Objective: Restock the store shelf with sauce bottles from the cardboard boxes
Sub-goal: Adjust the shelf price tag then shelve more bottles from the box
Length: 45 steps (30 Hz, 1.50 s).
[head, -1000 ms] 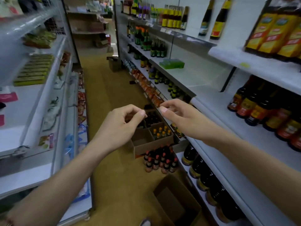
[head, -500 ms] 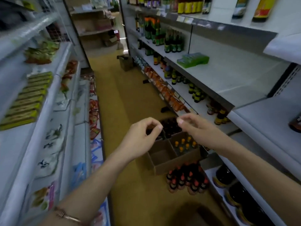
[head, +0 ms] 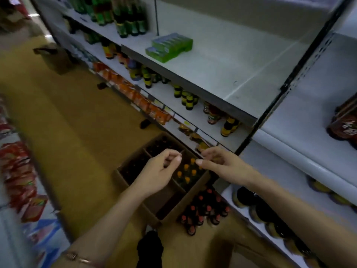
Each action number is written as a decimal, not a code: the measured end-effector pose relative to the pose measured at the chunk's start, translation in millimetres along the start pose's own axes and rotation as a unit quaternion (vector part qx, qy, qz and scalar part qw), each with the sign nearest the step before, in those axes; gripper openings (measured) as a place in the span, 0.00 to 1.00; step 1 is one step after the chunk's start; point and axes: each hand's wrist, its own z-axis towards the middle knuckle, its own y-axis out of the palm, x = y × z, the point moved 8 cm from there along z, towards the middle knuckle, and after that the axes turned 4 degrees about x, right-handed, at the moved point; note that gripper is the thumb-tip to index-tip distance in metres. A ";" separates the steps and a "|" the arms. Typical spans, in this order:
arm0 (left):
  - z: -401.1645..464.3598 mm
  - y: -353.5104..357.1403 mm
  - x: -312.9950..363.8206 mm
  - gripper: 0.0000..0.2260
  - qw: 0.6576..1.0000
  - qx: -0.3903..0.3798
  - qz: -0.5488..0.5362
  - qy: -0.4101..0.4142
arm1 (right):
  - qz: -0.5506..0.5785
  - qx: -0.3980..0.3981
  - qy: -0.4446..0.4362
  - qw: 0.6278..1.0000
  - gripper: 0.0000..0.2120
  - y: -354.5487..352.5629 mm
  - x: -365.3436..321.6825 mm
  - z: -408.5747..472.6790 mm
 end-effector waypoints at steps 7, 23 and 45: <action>118.9 -13.8 -83.6 0.10 0.996 -0.072 0.024 -0.040 | 0.024 0.036 0.087 0.995 0.22 43.2 38.9 114.3; 271.9 146.4 -324.8 0.10 0.985 -0.082 0.153 -0.001 | 0.017 0.029 0.178 0.983 0.18 170.8 290.2 294.3; 343.9 256.6 -547.8 0.20 0.978 -0.002 0.089 -0.188 | -0.047 -0.002 0.165 0.985 0.28 306.7 476.4 394.2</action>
